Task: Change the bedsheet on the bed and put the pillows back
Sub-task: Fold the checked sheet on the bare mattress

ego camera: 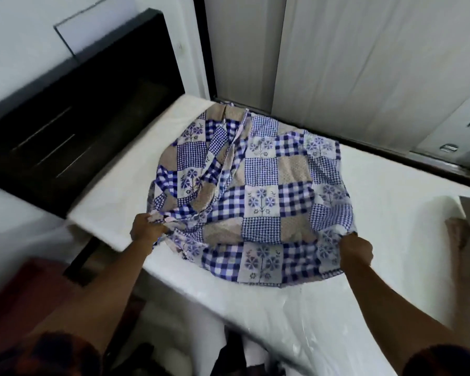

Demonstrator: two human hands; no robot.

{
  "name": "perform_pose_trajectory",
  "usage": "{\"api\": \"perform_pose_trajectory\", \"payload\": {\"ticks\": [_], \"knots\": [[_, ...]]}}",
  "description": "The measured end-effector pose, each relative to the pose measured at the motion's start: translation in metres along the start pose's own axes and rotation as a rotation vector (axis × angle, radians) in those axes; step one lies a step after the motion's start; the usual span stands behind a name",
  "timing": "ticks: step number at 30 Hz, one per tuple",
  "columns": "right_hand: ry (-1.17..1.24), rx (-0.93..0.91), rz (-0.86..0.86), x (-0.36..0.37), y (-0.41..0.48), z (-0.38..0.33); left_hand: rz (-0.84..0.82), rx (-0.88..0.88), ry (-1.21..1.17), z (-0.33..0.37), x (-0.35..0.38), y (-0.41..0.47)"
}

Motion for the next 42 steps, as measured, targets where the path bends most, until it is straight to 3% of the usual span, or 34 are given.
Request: {"api": "perform_pose_trajectory", "payload": {"ticks": [2,6,8,11,14,21,24,26,31,37,42], "knots": [[0.08,0.024,0.039,-0.004,-0.006,0.024,0.003,-0.1,-0.073,-0.026,0.001,-0.009],[0.224,-0.099,0.214,-0.015,-0.028,0.032,0.035,-0.266,-0.129,-0.069,-0.001,-0.024],[0.284,-0.106,0.216,-0.015,-0.032,0.041,0.057,-0.285,-0.177,-0.086,-0.006,-0.028],[0.349,-0.09,0.206,-0.015,-0.039,0.059,0.145,-0.233,-0.122,-0.118,-0.013,-0.011],[0.326,-0.144,0.188,-0.01,-0.05,0.066,0.128,-0.105,-0.131,-0.103,-0.02,-0.031],[0.196,-0.63,-0.039,0.039,-0.109,-0.014,0.049,0.07,-0.353,-0.03,-0.023,-0.072],[0.203,-0.907,-0.155,0.061,-0.141,-0.062,-0.008,0.226,-0.374,-0.003,-0.028,-0.086],[0.248,-0.998,-0.227,0.074,-0.158,-0.086,0.001,0.341,-0.343,0.005,-0.034,-0.085],[0.393,-0.876,-0.369,0.09,-0.165,-0.098,0.129,0.544,-0.119,0.022,-0.041,-0.095],[0.592,-0.628,-0.288,0.082,-0.147,-0.076,0.088,0.542,-0.174,0.03,-0.031,-0.096],[0.52,-0.784,-0.432,0.079,-0.167,-0.109,0.05,0.601,-0.276,0.051,-0.018,-0.107]]}}
Point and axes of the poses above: each hand's wrist, its own y-axis towards the middle knuckle, its own x-axis out of the palm, z = x × y, the point moved 2 cm from there along y, towards the middle knuckle, and after that the axes turned 8 degrees about y, right-handed, at the moved point
